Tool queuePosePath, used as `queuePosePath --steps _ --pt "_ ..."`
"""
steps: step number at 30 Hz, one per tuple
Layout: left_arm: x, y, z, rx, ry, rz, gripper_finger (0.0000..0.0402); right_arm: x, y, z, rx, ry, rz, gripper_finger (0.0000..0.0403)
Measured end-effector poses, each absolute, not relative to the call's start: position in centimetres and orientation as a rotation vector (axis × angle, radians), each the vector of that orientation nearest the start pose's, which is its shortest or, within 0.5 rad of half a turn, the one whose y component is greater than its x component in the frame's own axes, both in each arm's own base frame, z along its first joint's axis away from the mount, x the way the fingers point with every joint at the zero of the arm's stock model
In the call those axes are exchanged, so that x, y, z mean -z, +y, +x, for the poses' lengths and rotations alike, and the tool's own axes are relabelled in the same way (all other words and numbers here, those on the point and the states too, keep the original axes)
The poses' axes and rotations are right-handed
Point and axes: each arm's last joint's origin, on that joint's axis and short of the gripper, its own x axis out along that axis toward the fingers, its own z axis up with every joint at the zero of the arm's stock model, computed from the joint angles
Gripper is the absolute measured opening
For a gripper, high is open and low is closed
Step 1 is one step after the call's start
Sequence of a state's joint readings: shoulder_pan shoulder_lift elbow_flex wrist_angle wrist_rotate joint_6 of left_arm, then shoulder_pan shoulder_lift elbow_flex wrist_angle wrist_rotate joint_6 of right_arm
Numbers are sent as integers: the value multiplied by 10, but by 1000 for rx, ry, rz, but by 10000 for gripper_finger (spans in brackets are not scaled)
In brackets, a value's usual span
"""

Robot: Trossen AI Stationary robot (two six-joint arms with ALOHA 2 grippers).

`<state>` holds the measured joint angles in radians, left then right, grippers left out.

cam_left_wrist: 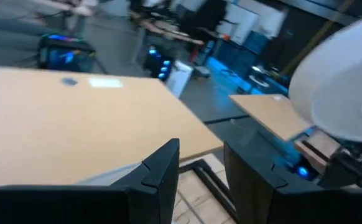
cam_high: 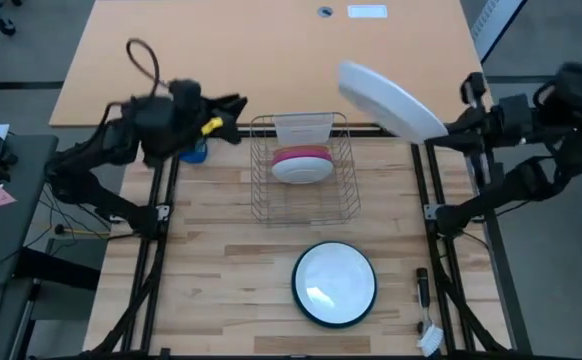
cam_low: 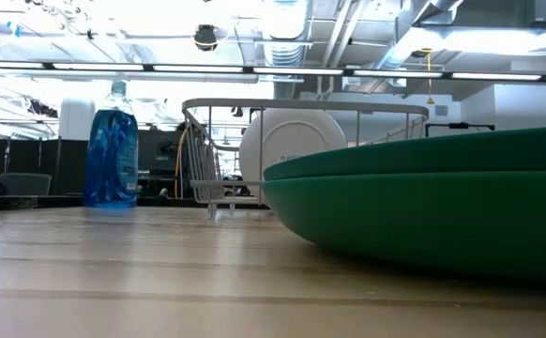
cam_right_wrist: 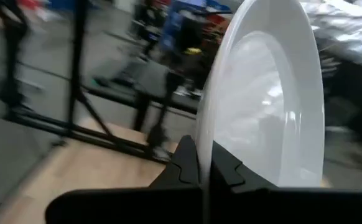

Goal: Sort dishes
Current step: Put the white plate in the dish rack

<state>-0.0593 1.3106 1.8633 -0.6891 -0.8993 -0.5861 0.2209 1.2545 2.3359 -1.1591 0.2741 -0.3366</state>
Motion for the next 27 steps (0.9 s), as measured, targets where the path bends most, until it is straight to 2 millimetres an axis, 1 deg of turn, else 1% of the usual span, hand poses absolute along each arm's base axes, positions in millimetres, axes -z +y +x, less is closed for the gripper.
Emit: queuePosePath --steps 3,7,10,13,17,20,25,27 --pt "-532 31 217 -797 -125 -425 118 -591 7 97 -54 76 -237 0" --pt "-541 60 214 -724 -160 -342 118 -589 -2 109 -190 99 -61 0" --pt "-545 79 210 -650 -175 -311 118 -585 -8 130 -276 141 26 0" --pt "-545 91 206 -583 -159 -298 118 -577 -17 161 -376 205 91 0" --pt "-541 97 204 -531 -106 -293 118 -554 -31 207 -529 351 204 0" --pt "-535 97 204 -520 -44 -300 118 -531 -44 233 -609 474 304 0" --pt "-521 96 203 -539 99 -320 118 -491 -73 266 -582 663 353 0" --pt "-517 96 202 -546 144 -334 118 -479 -88 280 -549 685 358 0"
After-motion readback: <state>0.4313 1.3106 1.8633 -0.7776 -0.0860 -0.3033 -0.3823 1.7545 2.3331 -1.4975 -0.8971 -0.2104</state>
